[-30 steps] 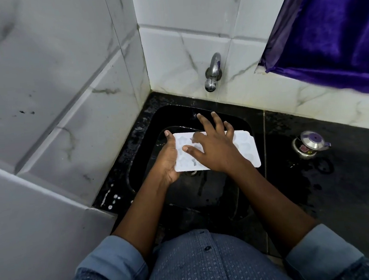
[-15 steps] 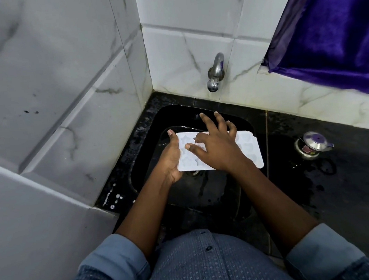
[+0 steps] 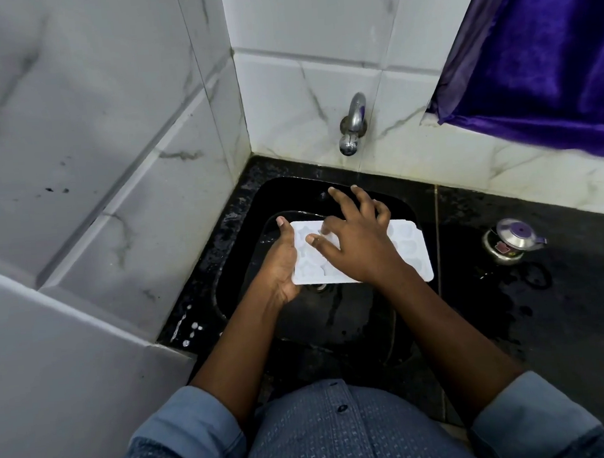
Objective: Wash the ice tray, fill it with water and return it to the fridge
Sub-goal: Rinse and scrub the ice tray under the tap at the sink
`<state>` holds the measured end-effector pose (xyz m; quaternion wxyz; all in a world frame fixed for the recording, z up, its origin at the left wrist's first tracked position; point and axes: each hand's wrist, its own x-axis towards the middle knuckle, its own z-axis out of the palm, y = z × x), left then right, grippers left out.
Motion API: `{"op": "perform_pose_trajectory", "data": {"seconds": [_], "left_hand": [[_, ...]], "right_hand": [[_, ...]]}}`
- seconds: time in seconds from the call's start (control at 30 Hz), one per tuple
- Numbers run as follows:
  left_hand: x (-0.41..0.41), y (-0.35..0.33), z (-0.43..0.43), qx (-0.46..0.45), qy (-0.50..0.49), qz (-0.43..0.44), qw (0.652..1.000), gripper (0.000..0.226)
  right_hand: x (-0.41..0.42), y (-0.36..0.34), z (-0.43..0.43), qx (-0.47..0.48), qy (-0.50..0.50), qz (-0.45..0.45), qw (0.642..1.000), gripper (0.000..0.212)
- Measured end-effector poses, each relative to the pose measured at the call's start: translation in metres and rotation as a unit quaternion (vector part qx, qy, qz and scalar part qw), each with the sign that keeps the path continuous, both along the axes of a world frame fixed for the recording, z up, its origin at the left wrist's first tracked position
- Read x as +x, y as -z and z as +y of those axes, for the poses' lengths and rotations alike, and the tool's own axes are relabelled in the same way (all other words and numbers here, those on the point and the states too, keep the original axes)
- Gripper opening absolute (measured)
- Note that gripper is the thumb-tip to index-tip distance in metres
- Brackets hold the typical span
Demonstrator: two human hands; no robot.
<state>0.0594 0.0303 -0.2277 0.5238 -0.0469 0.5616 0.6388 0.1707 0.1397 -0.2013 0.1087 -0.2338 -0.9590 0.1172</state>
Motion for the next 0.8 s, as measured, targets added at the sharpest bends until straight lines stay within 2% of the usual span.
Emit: {"op": "perform_pose_trajectory", "data": {"seconds": [0.1,0.23,0.37,0.53,0.67,0.8], "left_hand": [[0.0,-0.002,0.002,0.003,0.012,0.005,1.0,0.098],[0.0,-0.001,0.001,0.006,0.005,0.003,1.0,0.098],[-0.002,0.003,0.003,0.007,0.012,0.002,1.0,0.101],[-0.001,0.008,0.003,0.008,0.003,0.002,1.0,0.102],[-0.002,0.009,0.003,0.01,0.002,-0.007,1.0,0.104],[0.0,0.012,0.0,0.02,0.005,-0.007,1.0,0.106]], "right_hand": [[0.0,0.002,0.001,0.017,-0.001,-0.04,0.999,0.063],[0.002,-0.001,0.0,-0.002,0.004,0.026,1.0,0.054],[0.001,-0.004,0.001,0.006,-0.003,-0.06,0.998,0.059],[0.003,-0.003,0.001,-0.01,-0.005,-0.01,1.0,0.05],[0.002,-0.006,0.0,-0.015,0.004,-0.064,0.998,0.066],[0.004,-0.006,-0.002,-0.015,-0.007,-0.002,1.0,0.057]]}}
